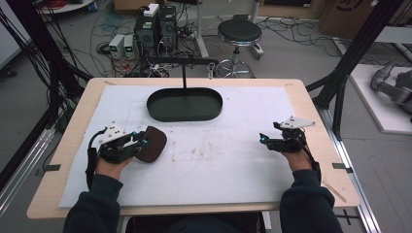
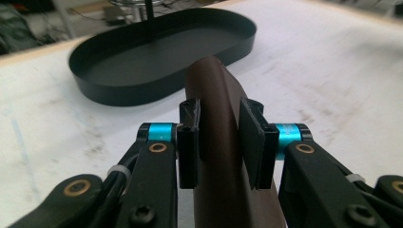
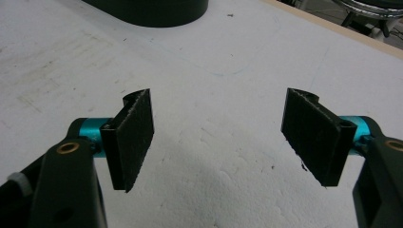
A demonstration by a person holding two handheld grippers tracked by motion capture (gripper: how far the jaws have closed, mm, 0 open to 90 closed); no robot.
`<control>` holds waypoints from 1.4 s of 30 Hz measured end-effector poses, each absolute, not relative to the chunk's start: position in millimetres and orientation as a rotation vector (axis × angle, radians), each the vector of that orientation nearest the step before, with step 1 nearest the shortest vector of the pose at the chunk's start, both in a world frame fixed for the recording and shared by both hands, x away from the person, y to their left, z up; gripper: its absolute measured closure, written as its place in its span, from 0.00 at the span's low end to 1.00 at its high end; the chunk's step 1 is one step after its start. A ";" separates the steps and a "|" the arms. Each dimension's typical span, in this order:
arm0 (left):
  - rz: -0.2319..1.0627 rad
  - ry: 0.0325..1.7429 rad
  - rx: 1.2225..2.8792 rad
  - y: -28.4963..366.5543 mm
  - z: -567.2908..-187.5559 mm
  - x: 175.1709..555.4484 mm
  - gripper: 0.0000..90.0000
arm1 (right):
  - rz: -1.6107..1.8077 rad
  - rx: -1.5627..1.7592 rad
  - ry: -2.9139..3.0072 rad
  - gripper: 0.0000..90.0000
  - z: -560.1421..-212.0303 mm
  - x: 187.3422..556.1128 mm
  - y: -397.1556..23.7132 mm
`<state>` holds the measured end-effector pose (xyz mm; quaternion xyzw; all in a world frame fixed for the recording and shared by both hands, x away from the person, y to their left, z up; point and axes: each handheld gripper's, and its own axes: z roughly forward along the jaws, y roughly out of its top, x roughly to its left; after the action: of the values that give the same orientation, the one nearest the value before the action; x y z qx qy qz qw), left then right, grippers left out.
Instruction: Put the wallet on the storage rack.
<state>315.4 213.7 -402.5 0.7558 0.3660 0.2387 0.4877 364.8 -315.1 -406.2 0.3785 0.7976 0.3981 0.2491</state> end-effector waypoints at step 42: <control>0.444 0.765 1.814 185.5 -411.2 325.6 0.74 | 1.424 0.638 2.477 0.26 -392.1 416.2 -71.0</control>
<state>325.6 185.5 -411.2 0.7606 0.3210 0.1863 0.5327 416.2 -71.0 -392.1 0.2166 0.8412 0.4837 0.1071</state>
